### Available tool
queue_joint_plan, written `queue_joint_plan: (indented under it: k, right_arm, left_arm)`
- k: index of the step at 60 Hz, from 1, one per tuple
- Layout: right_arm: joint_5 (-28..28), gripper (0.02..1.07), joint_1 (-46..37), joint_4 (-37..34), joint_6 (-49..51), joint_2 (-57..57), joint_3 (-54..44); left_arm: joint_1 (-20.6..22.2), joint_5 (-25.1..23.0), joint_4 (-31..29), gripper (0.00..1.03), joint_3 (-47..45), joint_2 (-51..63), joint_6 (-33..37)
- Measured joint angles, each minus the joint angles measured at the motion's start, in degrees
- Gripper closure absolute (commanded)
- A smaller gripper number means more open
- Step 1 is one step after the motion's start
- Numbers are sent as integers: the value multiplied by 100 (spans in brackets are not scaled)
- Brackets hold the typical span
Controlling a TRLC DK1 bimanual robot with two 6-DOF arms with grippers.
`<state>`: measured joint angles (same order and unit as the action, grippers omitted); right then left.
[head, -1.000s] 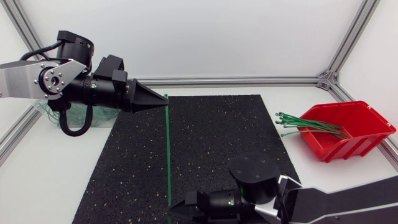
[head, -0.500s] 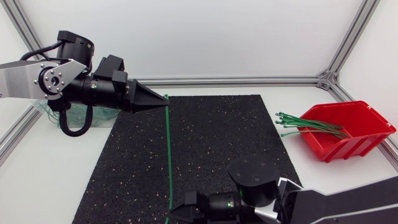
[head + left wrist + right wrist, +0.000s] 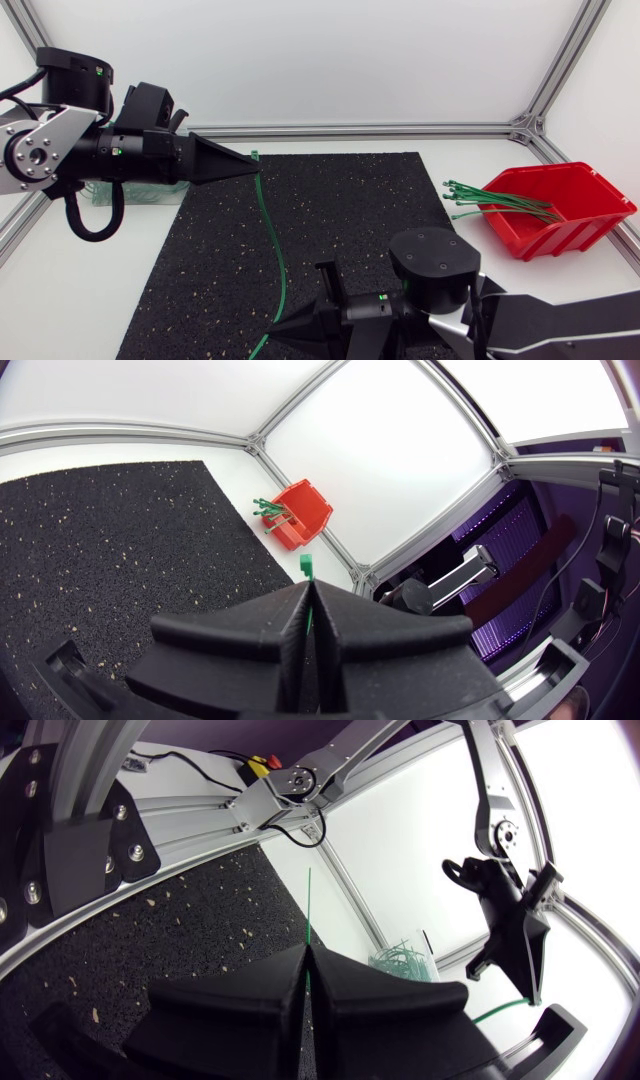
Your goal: Take a green cable tie from the red box, thread the tail through the head to close it, then place it in the transparent bin on the left.
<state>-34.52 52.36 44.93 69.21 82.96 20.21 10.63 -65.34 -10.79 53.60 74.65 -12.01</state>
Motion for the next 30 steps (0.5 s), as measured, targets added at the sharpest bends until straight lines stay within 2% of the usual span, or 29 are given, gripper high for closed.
queue_joint_plan:
  k: [9,17,30]
  right_arm:
    - [-22,101,-70,61,-409,-9,-9]
    - [-22,101,-76,330,-584,101,-83]
    - [55,101,-76,186,-1784,289,-7]
  left_arm:
    - [9,2,334,99,-317,-282,-149]
    - [44,2,341,99,-413,-358,-192]
    - [76,2,516,99,-522,-417,-286]
